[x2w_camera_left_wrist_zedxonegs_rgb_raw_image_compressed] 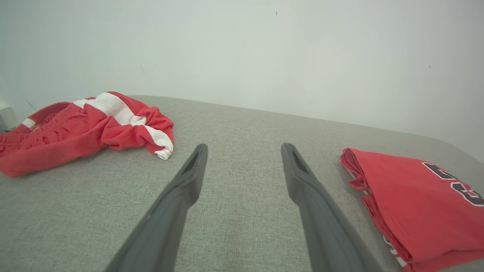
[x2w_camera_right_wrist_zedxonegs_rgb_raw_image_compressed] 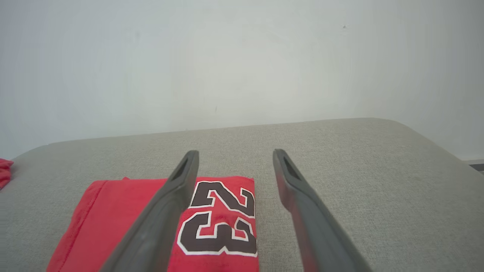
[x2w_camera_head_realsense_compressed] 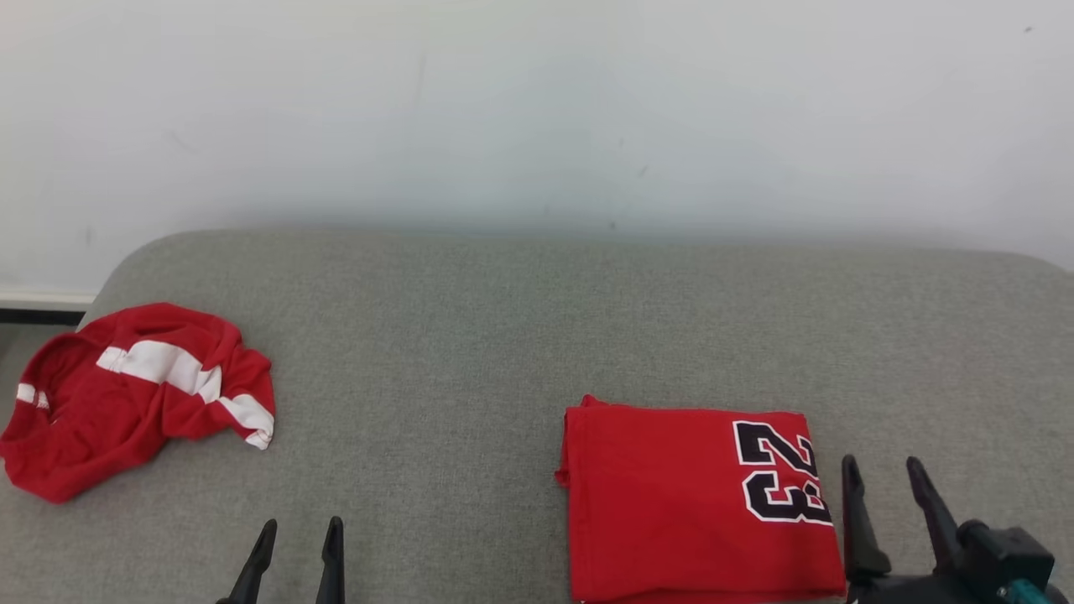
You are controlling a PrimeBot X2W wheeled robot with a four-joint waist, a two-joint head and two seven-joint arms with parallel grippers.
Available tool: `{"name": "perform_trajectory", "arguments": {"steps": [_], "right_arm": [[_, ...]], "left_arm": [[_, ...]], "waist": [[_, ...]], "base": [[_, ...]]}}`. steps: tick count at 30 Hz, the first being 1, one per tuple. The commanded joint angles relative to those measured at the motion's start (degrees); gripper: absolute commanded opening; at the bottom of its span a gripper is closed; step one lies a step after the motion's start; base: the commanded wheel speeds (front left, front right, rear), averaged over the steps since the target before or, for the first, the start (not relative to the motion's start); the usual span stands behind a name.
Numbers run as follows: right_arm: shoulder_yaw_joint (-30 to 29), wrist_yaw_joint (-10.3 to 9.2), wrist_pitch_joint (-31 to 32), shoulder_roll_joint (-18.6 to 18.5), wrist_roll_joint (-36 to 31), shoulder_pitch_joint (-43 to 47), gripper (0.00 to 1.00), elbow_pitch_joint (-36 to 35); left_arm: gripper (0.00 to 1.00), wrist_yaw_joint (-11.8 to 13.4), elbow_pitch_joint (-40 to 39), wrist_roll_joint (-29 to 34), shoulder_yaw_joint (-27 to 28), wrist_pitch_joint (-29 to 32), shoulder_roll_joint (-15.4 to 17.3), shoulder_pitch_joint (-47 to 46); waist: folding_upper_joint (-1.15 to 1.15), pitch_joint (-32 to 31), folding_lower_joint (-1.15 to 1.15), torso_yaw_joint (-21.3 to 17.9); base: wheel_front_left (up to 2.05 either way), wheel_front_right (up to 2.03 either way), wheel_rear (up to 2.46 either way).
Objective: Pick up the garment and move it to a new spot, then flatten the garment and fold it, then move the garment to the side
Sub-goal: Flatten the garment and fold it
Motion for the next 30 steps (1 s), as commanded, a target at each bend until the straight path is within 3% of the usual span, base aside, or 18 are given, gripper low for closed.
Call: {"name": "perform_trajectory", "arguments": {"steps": [1,12,30], "right_arm": [[0.12,-0.13,-0.61,0.21,0.26,0.90,1.00,0.15],[-1.00,-0.13,-4.92,0.18,-1.53,3.68,1.00,2.68],[-0.66,-0.13,-3.75,0.17,-3.39,3.92,1.00,3.79]], "left_arm": [[1.00,0.07,0.02,0.50,0.25,-0.31,-0.06,0.72],[1.00,-0.30,0.64,2.25,3.79,-0.43,-1.26,3.52],[1.00,-2.70,4.16,5.78,6.63,-0.38,-3.35,4.11]], "waist": [[0.00,-1.02,0.01,-1.00],[0.00,-4.16,0.01,-3.38],[0.00,-4.31,0.01,-5.39]], "base": [[0.00,0.00,0.00],[0.00,0.00,0.00],[0.00,0.00,0.00]]}}
